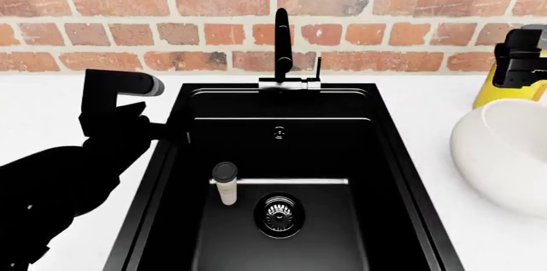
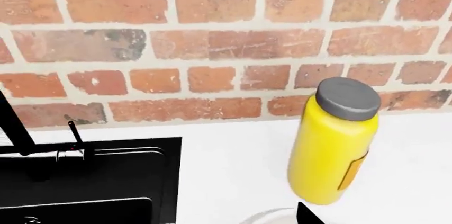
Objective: Pick the cup and bowl from the sink and place them on the counter for drying.
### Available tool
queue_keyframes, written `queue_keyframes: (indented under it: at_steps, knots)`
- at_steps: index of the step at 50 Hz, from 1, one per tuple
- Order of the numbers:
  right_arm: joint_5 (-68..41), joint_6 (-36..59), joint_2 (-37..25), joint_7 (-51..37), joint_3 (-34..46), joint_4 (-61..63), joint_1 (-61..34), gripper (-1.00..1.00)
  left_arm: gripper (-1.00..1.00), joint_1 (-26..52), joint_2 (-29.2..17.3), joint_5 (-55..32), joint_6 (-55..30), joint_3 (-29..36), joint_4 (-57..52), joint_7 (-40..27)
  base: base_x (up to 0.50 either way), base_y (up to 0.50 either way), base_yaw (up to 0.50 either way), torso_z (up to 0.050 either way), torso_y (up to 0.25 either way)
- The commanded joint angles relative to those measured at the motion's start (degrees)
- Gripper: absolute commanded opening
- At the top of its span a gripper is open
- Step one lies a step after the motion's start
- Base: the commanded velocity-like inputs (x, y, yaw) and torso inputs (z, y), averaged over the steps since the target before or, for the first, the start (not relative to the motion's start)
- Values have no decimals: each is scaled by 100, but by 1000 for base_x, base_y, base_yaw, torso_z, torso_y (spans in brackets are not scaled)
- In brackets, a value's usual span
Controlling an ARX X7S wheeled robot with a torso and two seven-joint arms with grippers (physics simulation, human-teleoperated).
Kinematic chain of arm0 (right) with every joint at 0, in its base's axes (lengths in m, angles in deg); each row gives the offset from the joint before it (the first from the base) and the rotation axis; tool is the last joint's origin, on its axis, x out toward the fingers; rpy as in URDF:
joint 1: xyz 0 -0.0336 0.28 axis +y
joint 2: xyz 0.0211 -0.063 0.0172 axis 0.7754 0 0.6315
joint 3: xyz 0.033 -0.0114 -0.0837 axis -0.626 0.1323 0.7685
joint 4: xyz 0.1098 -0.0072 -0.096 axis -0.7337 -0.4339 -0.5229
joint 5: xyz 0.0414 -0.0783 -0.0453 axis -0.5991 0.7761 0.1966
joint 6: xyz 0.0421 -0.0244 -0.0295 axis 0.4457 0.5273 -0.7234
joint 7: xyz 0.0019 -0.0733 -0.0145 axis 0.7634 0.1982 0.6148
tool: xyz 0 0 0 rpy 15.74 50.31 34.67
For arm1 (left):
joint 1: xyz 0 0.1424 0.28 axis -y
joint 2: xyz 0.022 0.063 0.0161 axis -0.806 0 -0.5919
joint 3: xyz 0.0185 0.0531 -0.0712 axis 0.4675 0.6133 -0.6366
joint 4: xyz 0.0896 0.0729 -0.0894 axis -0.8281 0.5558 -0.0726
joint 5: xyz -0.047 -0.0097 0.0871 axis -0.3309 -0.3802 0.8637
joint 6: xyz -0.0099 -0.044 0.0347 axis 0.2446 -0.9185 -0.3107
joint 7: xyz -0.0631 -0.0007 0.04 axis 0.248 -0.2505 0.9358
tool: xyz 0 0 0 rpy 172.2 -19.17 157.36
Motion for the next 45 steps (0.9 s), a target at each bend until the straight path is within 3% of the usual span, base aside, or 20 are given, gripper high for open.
queue_keyframes:
  at_steps: [1,16,36,45]
  knots:
    - [-865,-440,150,-412,-553,779,487,100,100,67,98,-109,-263,156,-259,-215,0,0,0,0,0]
    - [-1003,-718,228,-480,-718,1272,884,100,100,350,834,-370,-795,438,-390,-934,0,0,0,0,0]
    - [-936,-927,241,-412,-834,1589,1186,100,100,582,1895,10,-484,970,926,-1085,0,0,0,0,0]
    - [-805,-984,262,-320,-822,1589,1275,100,100,486,2285,175,-384,967,1366,-1601,0,0,0,0,0]
